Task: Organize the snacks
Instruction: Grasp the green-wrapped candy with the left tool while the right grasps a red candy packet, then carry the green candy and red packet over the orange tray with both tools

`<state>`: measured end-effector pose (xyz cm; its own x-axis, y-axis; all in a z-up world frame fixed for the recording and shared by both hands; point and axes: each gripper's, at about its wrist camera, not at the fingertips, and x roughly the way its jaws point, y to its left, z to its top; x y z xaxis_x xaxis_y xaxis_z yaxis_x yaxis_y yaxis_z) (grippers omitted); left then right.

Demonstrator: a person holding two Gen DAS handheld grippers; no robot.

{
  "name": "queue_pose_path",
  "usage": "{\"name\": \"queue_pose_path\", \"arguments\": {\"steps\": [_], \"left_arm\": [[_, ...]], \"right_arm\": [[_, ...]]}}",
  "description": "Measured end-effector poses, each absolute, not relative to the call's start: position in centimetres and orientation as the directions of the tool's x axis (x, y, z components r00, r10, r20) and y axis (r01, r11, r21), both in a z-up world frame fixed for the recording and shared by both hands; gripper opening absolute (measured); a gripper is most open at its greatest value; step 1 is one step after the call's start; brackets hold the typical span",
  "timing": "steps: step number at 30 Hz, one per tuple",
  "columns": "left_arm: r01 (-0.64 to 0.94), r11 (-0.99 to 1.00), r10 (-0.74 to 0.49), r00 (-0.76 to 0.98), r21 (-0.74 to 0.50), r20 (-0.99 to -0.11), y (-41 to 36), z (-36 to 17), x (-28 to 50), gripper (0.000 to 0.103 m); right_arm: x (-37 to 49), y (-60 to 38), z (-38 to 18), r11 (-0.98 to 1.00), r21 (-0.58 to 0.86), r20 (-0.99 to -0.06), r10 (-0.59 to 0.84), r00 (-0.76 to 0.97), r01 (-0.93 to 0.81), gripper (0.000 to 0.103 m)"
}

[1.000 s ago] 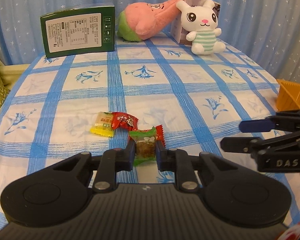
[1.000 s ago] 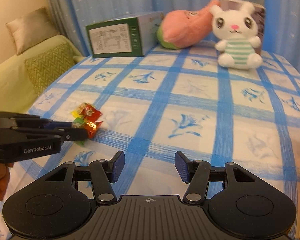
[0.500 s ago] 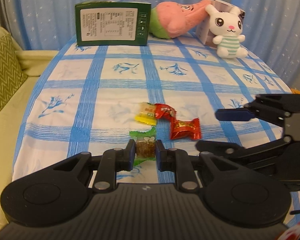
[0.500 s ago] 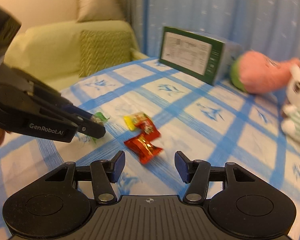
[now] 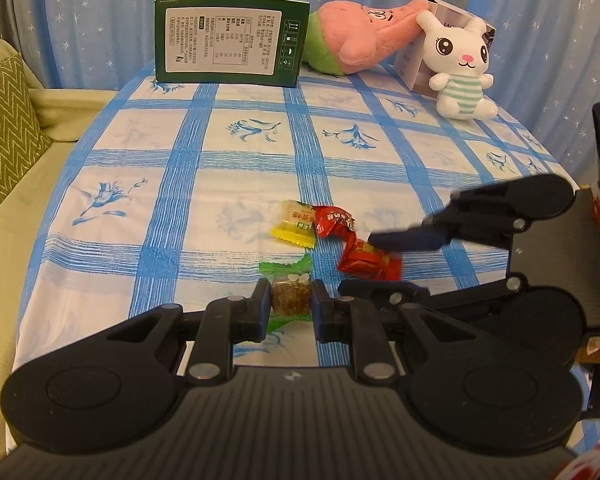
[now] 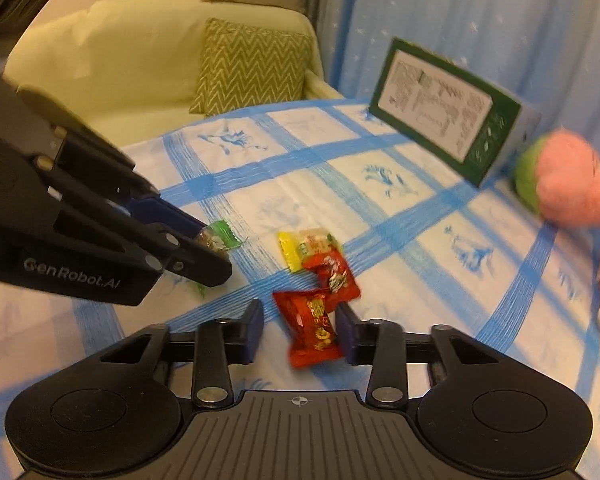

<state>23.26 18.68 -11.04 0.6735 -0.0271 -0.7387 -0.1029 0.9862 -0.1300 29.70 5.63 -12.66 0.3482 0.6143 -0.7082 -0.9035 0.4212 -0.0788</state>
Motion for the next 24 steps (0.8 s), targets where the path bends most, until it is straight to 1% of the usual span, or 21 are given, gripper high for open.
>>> {"name": "queue_pose_path", "arguments": {"steps": [1, 4, 8, 12, 18, 21, 24], "left_arm": [[-0.101, 0.986, -0.03, 0.674, -0.132, -0.738, 18.7, -11.0, 23.3, 0.018], [-0.094, 0.986, -0.04, 0.675, -0.14, -0.737, 18.5, -11.0, 23.2, 0.018], [-0.076, 0.985, -0.061, 0.677, -0.152, -0.733, 17.9, -10.9, 23.0, 0.018], [-0.033, 0.984, -0.108, 0.68, -0.177, -0.726, 16.5, -10.5, 22.6, 0.018], [0.029, 0.989, -0.127, 0.689, -0.148, -0.714, 13.1, -8.9, 21.5, 0.018], [0.03, 0.987, -0.132, 0.696, -0.155, -0.706, 11.5, -8.0, 20.4, 0.018], [0.016, 0.984, -0.138, 0.7, -0.178, -0.701, 10.0, -7.1, 18.9, 0.018]], "right_arm": [[29.7, 5.4, -12.6, 0.44, -0.052, -0.712, 0.613, 0.342, -0.896, 0.023], [29.3, 4.6, -12.4, 0.502, -0.019, -0.714, 0.599, 0.363, -0.865, 0.022], [28.2, 2.6, -11.8, 0.59, 0.028, -0.706, 0.583, 0.402, -0.807, 0.022], [26.9, -0.4, -11.0, 0.685, 0.088, -0.703, 0.557, 0.442, -0.723, 0.022], [24.5, -5.5, -9.0, 0.802, 0.126, -0.707, 0.486, 0.514, -0.584, 0.022], [23.3, -8.1, -7.8, 0.845, 0.146, -0.706, 0.453, 0.544, -0.514, 0.022], [21.8, -10.4, -6.3, 0.865, 0.151, -0.699, 0.436, 0.567, -0.479, 0.022]]}}
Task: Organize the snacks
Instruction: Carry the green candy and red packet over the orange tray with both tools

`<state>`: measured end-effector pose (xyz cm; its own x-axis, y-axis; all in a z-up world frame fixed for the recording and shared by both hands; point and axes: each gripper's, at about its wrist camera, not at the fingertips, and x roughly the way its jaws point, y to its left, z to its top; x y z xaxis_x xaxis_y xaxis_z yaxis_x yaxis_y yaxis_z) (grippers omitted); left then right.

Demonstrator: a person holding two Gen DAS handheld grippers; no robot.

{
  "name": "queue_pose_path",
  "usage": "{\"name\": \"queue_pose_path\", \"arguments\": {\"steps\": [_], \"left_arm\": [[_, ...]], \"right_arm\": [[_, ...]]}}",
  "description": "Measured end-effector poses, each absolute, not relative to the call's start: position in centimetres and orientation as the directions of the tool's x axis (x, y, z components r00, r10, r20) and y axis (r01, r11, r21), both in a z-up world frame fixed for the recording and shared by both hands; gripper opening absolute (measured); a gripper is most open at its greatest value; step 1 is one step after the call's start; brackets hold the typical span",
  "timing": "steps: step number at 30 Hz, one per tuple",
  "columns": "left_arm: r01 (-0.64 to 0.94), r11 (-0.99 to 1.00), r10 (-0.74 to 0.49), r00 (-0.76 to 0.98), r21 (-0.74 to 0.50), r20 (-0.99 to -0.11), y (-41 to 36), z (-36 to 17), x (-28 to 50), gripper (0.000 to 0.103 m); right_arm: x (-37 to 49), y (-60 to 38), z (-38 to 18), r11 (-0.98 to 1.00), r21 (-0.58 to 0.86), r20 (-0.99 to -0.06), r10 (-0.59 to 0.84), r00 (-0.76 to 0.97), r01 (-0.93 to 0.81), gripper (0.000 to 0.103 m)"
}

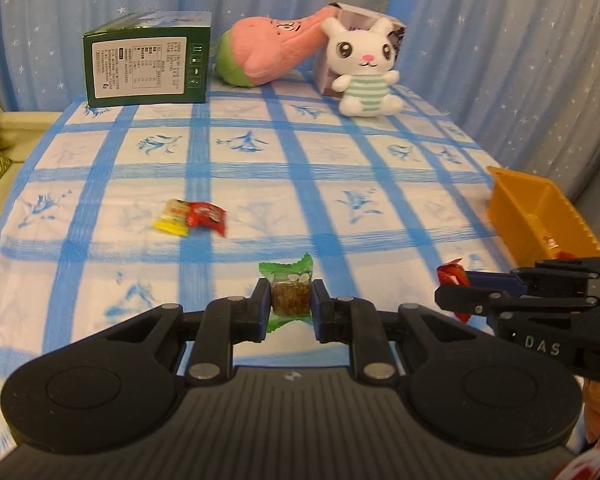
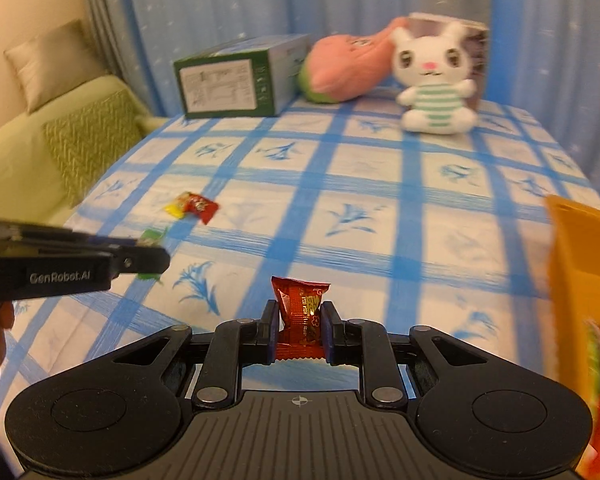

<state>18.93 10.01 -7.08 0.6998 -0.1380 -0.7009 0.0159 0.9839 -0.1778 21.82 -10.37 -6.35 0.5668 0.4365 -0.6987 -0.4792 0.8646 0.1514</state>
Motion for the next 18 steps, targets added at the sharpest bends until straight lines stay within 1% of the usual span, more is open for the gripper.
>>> {"name": "queue_pose_path", "arguments": {"steps": [9, 18], "left_arm": [[-0.006, 0.982, -0.128, 0.708, -0.187, -0.694, 5.5, -4.0, 14.5, 0.018], [0.037, 0.98, -0.164, 0.714, -0.197, -0.681, 1.1, -1.5, 11.4, 0.018]], "right_arm": [[17.2, -15.5, -2.6, 0.891, 0.179, -0.659, 0.423, 0.621, -0.417, 0.022], [13.6, -19.9, -0.5, 0.917, 0.185, -0.638, 0.385, 0.667, -0.353, 0.022]]}}
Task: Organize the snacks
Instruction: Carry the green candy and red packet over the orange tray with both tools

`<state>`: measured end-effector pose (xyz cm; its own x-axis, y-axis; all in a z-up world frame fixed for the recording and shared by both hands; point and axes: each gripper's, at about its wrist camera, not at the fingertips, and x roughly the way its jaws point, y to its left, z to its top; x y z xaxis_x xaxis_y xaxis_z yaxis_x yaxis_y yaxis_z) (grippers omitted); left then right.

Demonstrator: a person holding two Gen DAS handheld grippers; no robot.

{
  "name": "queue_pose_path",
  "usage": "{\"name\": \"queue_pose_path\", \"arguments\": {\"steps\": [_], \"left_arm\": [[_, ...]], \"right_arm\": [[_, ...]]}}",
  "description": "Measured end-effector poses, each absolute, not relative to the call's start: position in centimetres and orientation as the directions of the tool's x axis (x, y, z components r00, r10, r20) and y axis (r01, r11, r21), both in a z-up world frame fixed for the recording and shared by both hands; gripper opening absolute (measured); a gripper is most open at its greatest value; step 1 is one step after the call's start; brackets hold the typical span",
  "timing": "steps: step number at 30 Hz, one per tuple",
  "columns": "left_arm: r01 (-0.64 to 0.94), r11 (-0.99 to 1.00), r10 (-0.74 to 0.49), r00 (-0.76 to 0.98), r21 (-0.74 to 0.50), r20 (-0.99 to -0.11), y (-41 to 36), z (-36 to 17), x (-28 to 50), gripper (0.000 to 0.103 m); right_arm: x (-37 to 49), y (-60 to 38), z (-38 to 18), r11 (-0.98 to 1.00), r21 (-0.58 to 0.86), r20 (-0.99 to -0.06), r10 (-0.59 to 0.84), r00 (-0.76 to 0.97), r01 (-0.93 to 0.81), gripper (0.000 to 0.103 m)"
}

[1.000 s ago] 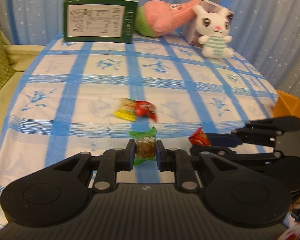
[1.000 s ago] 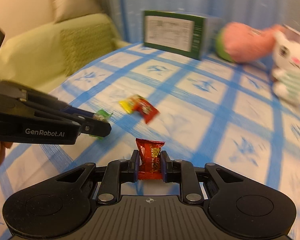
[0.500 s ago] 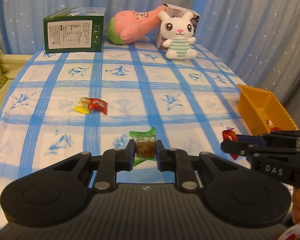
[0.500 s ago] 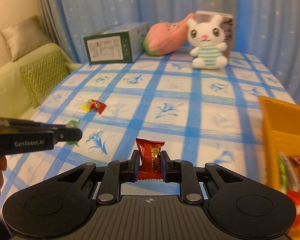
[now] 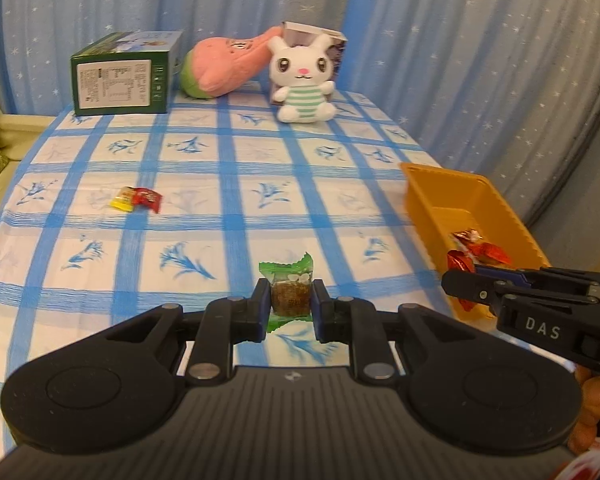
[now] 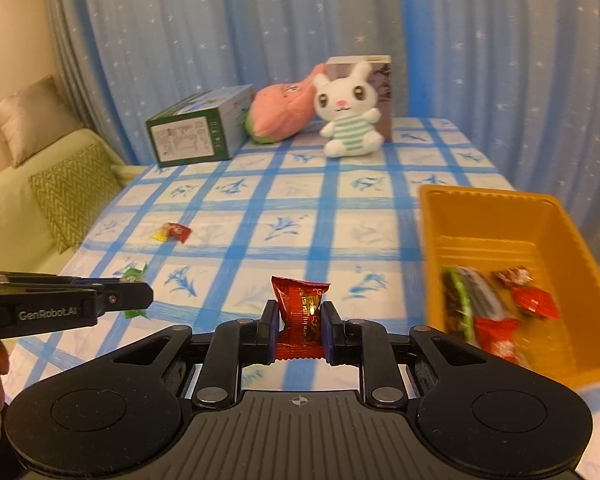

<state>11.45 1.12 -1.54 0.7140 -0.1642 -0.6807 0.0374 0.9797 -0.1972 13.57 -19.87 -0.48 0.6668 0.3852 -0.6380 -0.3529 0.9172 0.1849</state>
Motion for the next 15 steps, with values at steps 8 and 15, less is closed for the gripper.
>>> {"name": "queue_pose_path", "arguments": {"steps": [8, 15], "left_arm": [[0.121, 0.974, -0.219, 0.711, -0.191, -0.669, -3.3, -0.3, 10.9, 0.018], [0.19, 0.961, -0.276, 0.699, -0.2, -0.66, -7.2, 0.3, 11.4, 0.018]], "right_arm": [[11.9, -24.5, 0.9, 0.946, 0.194, -0.629, 0.322, 0.707, -0.258, 0.022], [10.8, -28.7, 1.6, 0.963, 0.204, -0.623, 0.266, 0.736, -0.175, 0.022]]}}
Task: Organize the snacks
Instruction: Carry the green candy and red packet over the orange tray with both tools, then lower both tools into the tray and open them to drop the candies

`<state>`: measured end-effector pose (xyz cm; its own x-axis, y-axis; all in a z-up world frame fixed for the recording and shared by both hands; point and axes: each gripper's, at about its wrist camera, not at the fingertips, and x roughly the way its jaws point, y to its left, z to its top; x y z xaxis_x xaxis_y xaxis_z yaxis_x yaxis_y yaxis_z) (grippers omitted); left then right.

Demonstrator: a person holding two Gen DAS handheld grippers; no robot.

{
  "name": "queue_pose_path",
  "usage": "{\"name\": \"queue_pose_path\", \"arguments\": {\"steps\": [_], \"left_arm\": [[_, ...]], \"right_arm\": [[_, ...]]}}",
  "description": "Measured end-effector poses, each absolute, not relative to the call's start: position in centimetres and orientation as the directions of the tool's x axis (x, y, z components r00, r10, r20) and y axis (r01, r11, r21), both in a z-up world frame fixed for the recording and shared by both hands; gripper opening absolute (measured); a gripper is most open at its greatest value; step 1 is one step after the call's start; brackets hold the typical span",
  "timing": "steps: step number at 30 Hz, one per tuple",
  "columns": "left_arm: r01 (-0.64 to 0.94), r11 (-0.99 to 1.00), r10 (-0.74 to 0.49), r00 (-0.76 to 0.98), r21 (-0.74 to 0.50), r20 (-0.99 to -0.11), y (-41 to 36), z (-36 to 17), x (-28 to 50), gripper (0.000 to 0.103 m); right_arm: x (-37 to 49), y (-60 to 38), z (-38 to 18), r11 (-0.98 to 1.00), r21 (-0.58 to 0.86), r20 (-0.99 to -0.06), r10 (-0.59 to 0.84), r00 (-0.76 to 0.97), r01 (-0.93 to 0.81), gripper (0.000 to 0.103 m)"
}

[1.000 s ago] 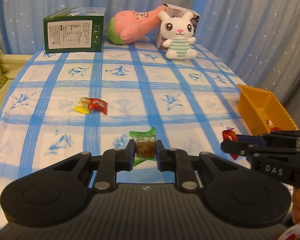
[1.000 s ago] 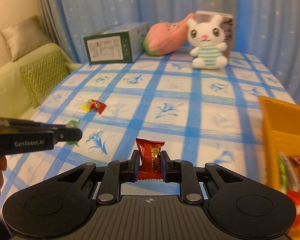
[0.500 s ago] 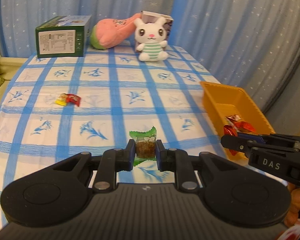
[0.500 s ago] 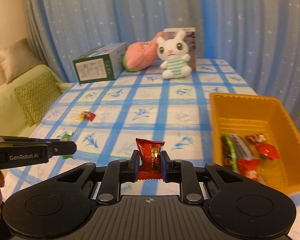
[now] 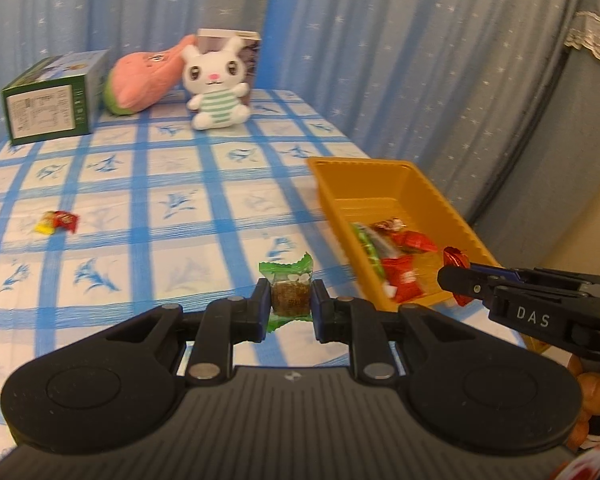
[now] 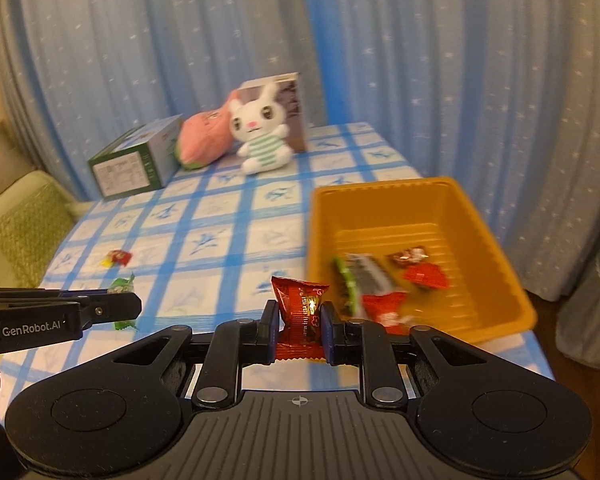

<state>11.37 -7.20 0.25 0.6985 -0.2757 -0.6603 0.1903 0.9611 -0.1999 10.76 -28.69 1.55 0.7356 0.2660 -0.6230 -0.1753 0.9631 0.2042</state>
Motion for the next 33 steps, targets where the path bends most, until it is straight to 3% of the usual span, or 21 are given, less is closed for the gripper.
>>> {"name": "queue_pose_path", "arguments": {"steps": [12, 33], "left_arm": [[0.305, 0.93, -0.363, 0.668, -0.206, -0.65, -13.5, 0.9, 13.2, 0.018], [0.369, 0.905, -0.409, 0.617, -0.212, -0.672, -18.7, -0.4, 17.3, 0.018]], "right_arm": [[10.6, -35.4, 2.3, 0.979, 0.199, -0.618, 0.158, 0.77, -0.041, 0.022], [13.9, -39.9, 1.2, 0.98, 0.2, -0.635, 0.129, 0.762, 0.001, 0.022]]}}
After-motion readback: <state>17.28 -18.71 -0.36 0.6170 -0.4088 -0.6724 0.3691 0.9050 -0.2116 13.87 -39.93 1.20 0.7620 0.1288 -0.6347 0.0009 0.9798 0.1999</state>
